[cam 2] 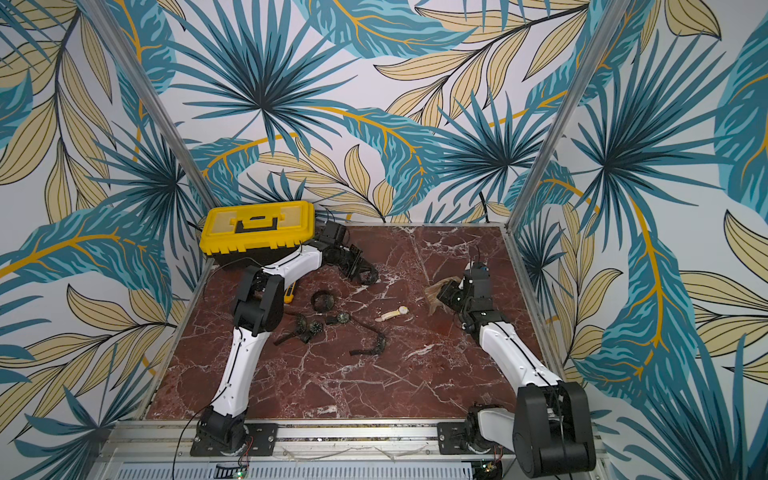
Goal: Wipe the watch dial
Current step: Place the watch at the center of the board.
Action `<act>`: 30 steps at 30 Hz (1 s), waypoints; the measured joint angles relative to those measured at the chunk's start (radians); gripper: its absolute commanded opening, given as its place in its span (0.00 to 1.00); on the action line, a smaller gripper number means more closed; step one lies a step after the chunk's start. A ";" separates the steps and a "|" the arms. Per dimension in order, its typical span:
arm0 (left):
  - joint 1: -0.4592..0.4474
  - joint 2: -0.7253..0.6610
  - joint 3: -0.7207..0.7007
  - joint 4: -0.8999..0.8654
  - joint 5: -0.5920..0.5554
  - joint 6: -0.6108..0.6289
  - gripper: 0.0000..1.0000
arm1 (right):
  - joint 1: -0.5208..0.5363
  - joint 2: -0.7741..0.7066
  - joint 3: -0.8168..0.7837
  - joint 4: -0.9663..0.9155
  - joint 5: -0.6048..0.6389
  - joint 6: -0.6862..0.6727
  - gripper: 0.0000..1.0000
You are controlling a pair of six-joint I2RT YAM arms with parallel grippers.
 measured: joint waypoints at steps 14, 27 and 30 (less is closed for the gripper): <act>-0.010 0.003 0.018 -0.060 -0.091 0.046 0.58 | -0.002 0.010 0.027 -0.044 -0.025 -0.001 0.07; -0.033 -0.095 0.021 -0.137 -0.179 0.148 0.80 | -0.002 -0.048 0.066 -0.138 -0.020 -0.042 0.08; -0.039 -0.155 0.005 -0.137 -0.195 0.166 0.80 | -0.002 -0.092 0.069 -0.170 -0.010 -0.051 0.08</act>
